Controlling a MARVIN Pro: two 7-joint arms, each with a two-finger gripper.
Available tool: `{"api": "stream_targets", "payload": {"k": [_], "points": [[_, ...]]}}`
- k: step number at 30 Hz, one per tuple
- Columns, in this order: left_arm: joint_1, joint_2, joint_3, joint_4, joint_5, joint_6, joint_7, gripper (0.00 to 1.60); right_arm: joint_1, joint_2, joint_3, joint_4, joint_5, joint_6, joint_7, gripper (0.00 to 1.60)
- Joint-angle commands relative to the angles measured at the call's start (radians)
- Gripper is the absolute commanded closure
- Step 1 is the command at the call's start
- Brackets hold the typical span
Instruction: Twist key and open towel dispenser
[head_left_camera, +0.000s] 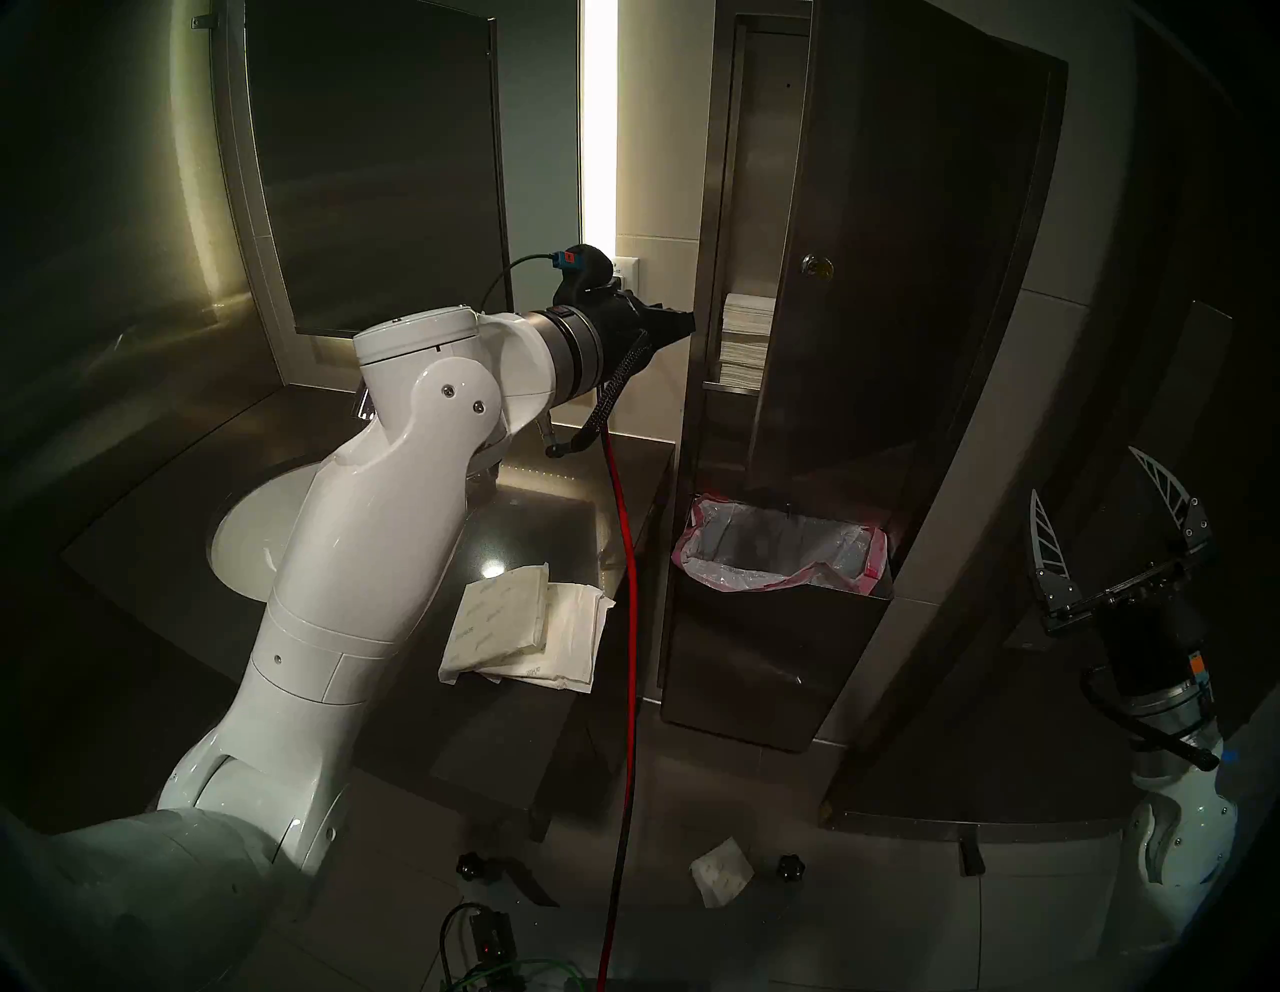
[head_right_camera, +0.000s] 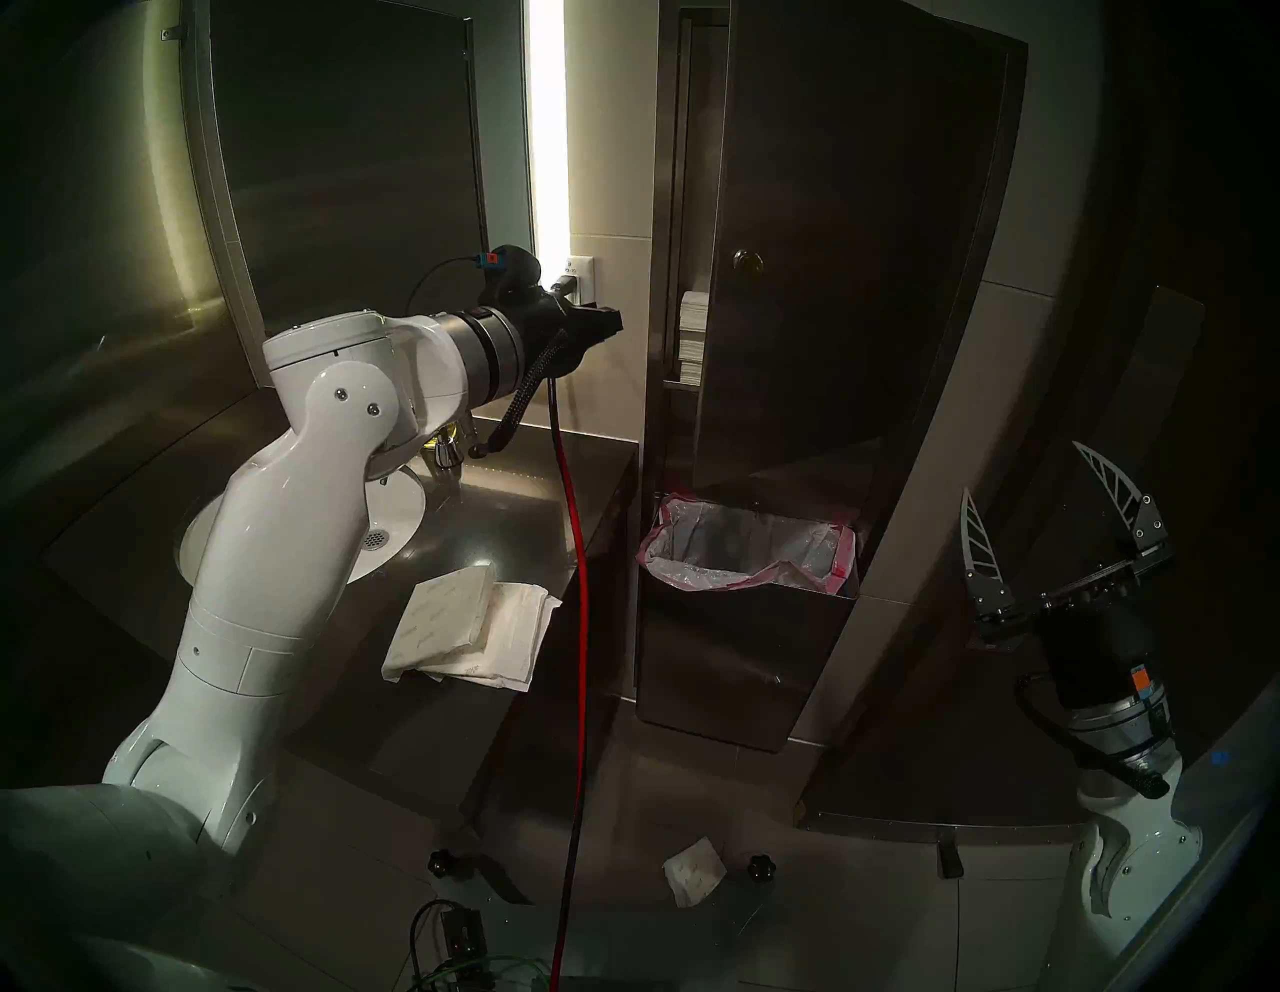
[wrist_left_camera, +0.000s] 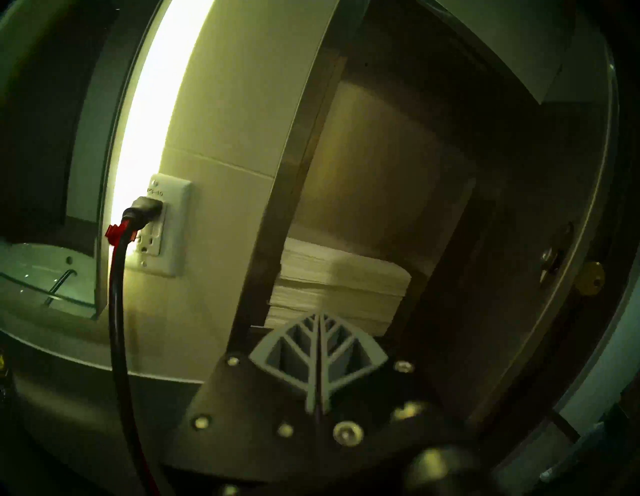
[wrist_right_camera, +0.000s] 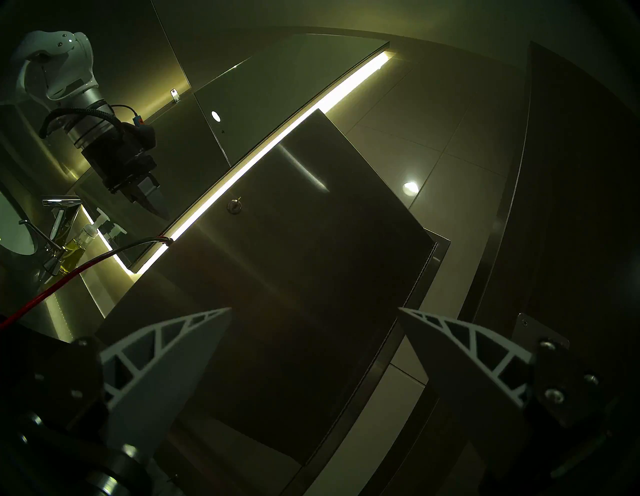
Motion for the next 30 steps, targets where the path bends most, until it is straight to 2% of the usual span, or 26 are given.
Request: {"api": "stream_targets", "payload": {"k": [1,2,4,7,9,12,14,24,30], "points": [[-0.009,-0.031,0.032,-0.088,0.070,-0.004,0.102,1.60,0.001,-0.002,0.000,-0.006,0.001,0.002,-0.002,0.00],[-0.001,-0.040,0.027,-0.099,0.098,-0.002,0.120,1.60,0.001,-0.002,0.000,-0.006,0.001,0.002,-0.002,0.00],[0.055,-0.066,-0.022,-0.149,0.131,-0.040,0.187,1.60,0.001,-0.001,0.000,-0.006,0.001,0.001,-0.001,0.00],[0.068,-0.053,-0.027,-0.184,0.157,-0.037,0.224,1.60,0.001,-0.001,0.000,-0.005,0.001,0.001,-0.001,0.00],[0.102,-0.061,-0.034,-0.230,0.171,-0.038,0.283,1.60,0.001,-0.001,0.000,-0.005,0.001,0.000,-0.001,0.00],[0.139,-0.070,-0.014,-0.267,0.176,-0.021,0.338,1.60,0.001,-0.001,0.000,-0.005,0.001,0.000,-0.001,0.00],[0.155,-0.068,0.002,-0.283,0.177,-0.012,0.342,1.60,0.001,-0.001,0.000,-0.004,0.001,0.000,-0.001,0.00],[0.271,-0.116,0.043,-0.455,0.209,0.029,0.566,1.60,0.001,-0.002,0.000,-0.006,0.001,0.001,-0.001,0.00],[0.284,-0.143,0.062,-0.480,0.204,0.057,0.636,1.60,0.001,-0.003,0.000,-0.007,0.001,0.002,-0.001,0.00]]}}
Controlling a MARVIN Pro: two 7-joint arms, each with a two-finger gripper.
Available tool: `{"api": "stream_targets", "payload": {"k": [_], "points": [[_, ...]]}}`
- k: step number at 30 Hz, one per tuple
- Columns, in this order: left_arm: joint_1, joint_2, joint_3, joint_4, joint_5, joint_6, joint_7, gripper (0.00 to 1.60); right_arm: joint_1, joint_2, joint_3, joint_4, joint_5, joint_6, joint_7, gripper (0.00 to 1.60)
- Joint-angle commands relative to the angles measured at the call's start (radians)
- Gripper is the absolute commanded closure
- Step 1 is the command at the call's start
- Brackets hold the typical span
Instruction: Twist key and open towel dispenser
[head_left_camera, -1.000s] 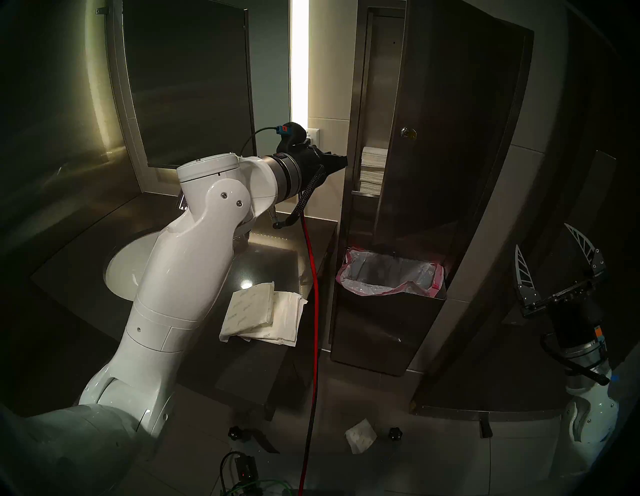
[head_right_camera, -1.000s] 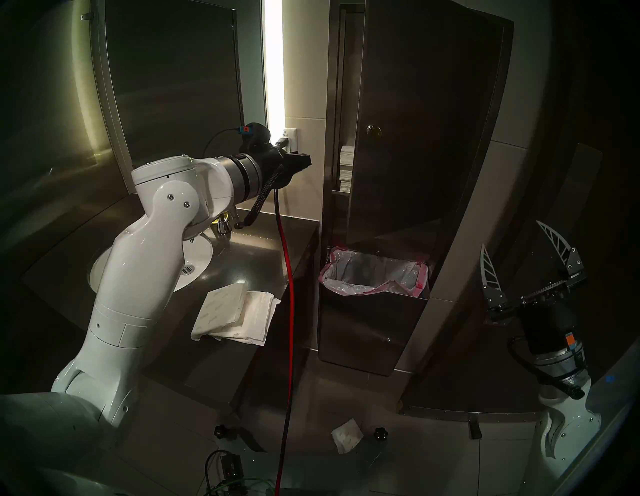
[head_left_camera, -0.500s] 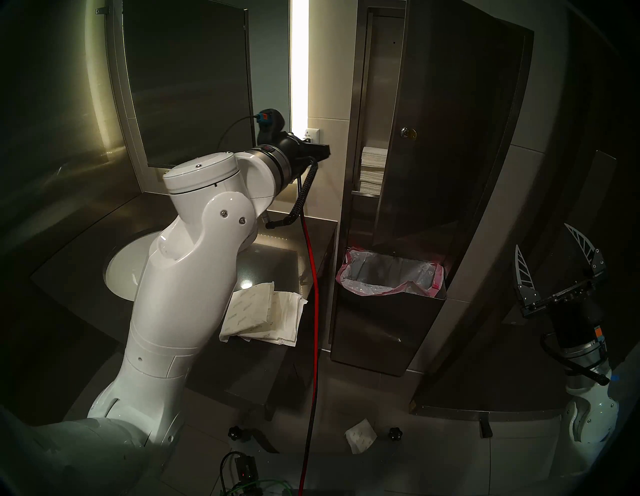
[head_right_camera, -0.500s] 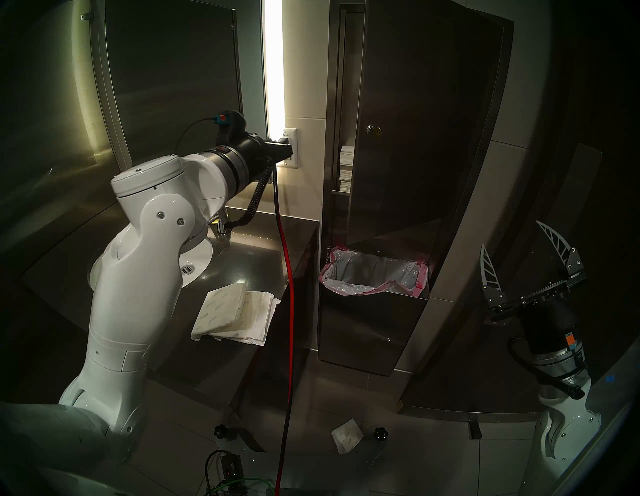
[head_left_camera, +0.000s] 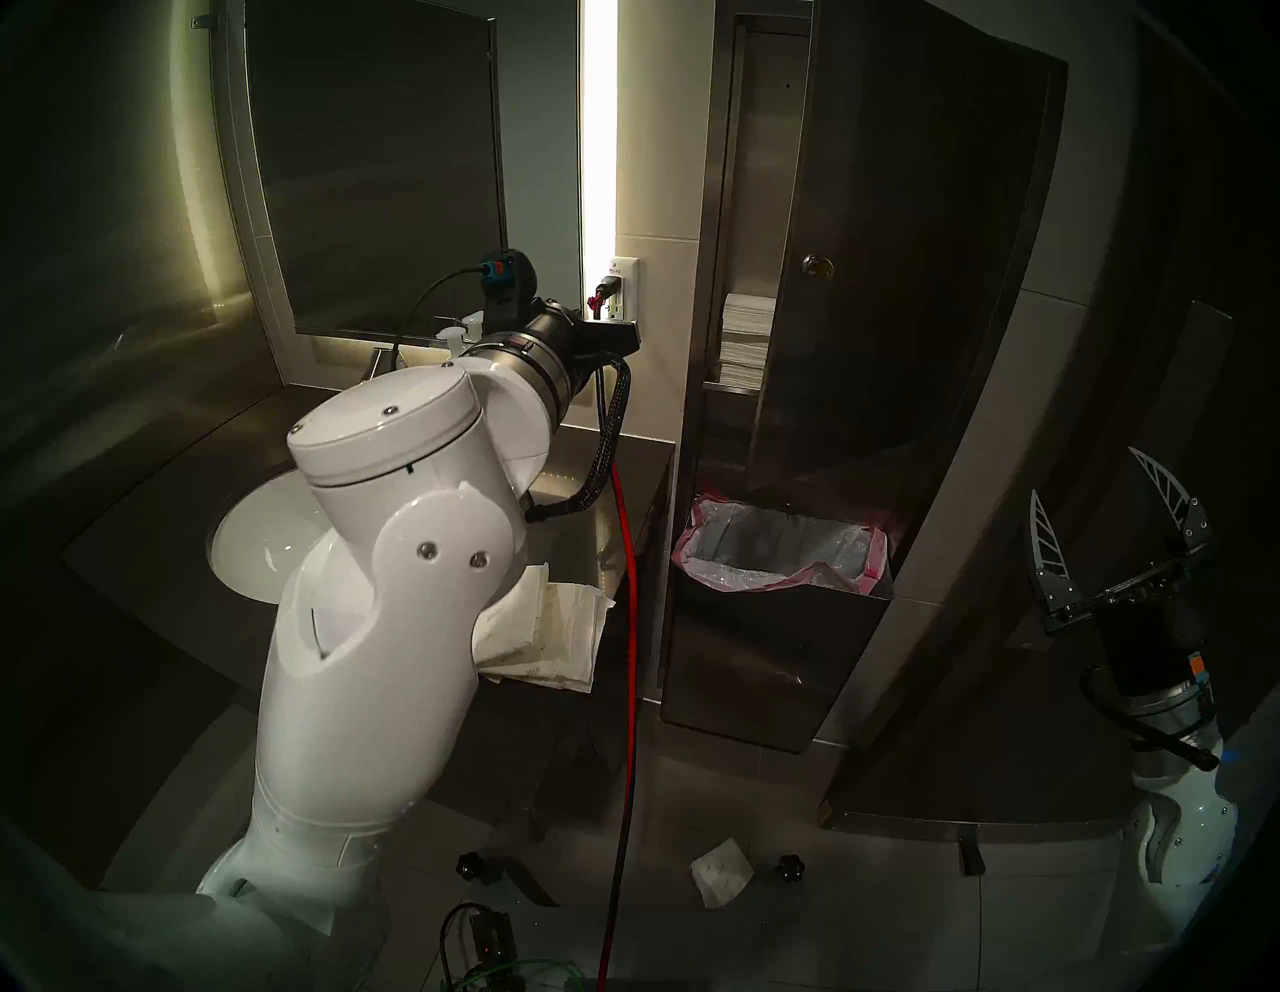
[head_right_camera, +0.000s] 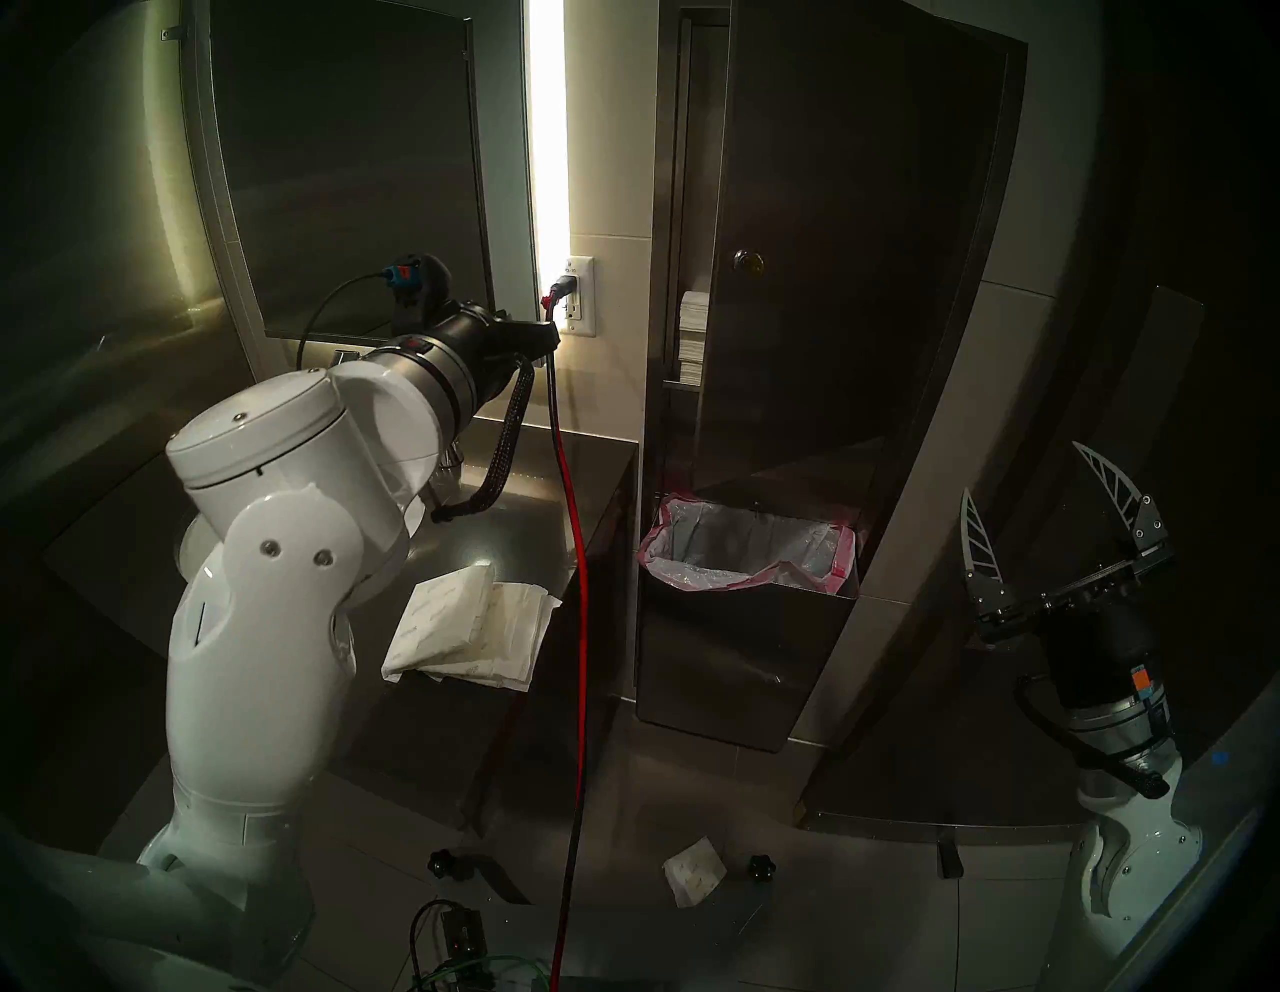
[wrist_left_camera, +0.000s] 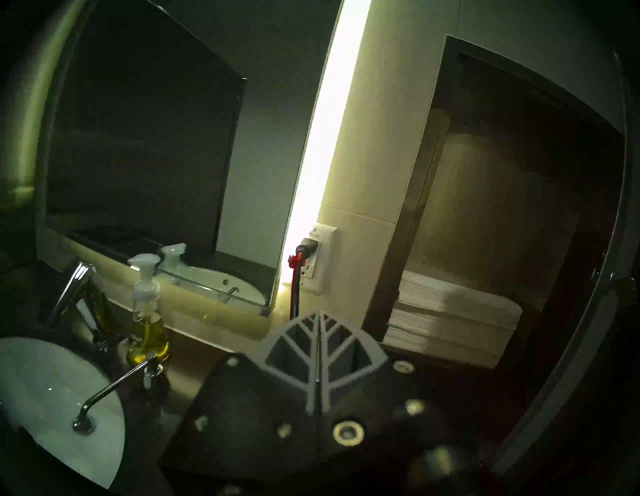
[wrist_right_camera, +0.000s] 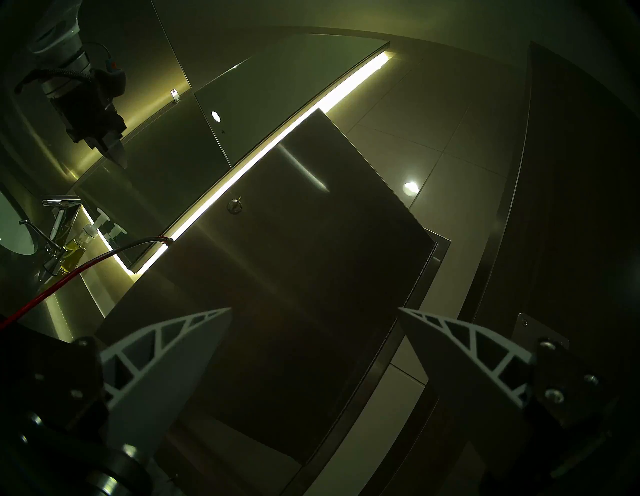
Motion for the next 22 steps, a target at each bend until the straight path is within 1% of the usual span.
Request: {"api": "stream_targets", "payload": {"k": [1,6,22], "points": [[0.028,-0.044,0.013,-0.056,0.000,0.024,0.068,1.60,0.000,-0.003,0.000,-0.008,0.000,0.003,-0.002,0.00],[0.028,-0.054,0.017,-0.058,-0.003,0.033,0.083,1.60,0.000,-0.003,0.000,-0.008,0.000,0.003,-0.002,0.00],[0.040,-0.086,0.007,-0.058,0.031,0.060,0.054,1.60,0.000,-0.003,0.000,-0.008,0.000,0.003,-0.002,0.00]]}}
